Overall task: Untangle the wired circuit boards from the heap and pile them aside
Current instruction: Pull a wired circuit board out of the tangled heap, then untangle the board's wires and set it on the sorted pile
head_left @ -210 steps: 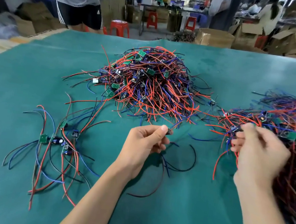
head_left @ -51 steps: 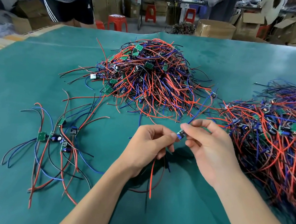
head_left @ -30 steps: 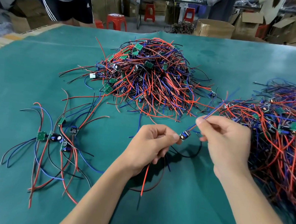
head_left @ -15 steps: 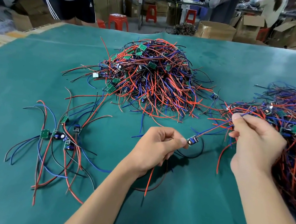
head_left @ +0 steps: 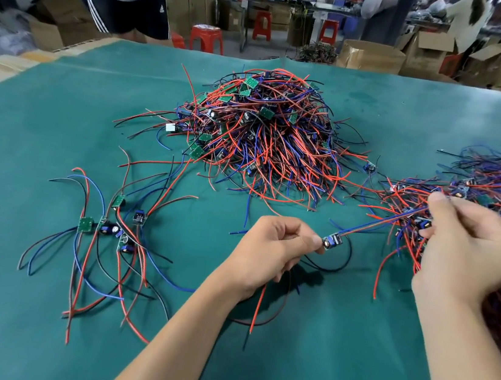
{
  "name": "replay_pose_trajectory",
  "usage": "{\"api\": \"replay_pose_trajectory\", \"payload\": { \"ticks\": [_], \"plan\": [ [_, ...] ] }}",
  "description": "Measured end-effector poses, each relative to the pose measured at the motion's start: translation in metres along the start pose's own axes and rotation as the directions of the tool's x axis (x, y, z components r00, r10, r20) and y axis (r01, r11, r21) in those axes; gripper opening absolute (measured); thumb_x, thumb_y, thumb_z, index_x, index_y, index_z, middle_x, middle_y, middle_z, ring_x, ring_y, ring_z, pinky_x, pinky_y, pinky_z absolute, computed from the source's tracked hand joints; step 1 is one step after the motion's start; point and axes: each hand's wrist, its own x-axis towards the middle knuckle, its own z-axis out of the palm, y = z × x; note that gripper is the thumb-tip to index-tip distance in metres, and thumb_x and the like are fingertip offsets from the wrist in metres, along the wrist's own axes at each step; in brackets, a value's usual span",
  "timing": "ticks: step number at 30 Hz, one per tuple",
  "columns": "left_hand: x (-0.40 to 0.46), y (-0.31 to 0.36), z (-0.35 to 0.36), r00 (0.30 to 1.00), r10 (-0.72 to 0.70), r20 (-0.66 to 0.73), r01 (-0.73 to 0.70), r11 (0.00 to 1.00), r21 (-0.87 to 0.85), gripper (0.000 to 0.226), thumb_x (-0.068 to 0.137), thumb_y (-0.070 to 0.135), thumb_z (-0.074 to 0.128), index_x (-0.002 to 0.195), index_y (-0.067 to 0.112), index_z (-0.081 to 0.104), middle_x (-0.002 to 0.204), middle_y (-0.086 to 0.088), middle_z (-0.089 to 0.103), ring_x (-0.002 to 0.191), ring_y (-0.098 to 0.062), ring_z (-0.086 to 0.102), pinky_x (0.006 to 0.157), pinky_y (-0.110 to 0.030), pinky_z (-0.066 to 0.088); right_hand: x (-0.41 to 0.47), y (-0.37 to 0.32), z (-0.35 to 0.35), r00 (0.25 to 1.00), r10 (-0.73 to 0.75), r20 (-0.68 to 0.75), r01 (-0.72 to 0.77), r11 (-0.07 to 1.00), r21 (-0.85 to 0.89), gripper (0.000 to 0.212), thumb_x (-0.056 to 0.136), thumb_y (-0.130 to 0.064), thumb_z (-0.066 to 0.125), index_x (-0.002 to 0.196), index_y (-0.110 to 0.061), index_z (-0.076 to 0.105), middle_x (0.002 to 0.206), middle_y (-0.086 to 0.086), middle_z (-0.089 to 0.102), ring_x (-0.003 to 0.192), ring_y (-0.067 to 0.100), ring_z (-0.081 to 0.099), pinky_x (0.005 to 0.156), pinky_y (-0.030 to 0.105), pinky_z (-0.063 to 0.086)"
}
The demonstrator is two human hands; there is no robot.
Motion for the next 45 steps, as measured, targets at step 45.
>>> {"api": "replay_pose_trajectory", "payload": {
  "ticks": [45],
  "plan": [
    [-0.003,0.006,0.004,0.997,-0.041,0.07,0.039,0.999,0.022,0.026,0.094,0.003,0.055,0.074,0.01,0.07,0.051,0.0,0.056,0.04,-0.011,0.048,0.044,-0.017,0.039,0.007,-0.015,-0.003,0.964,-0.252,0.08,0.263,0.944,-0.198,0.009,0.086,-0.031,0.074,0.088,-0.038,0.069,0.087,-0.019,0.074,0.079,-0.002,0.07,0.08,0.027,0.059]
  ]
}}
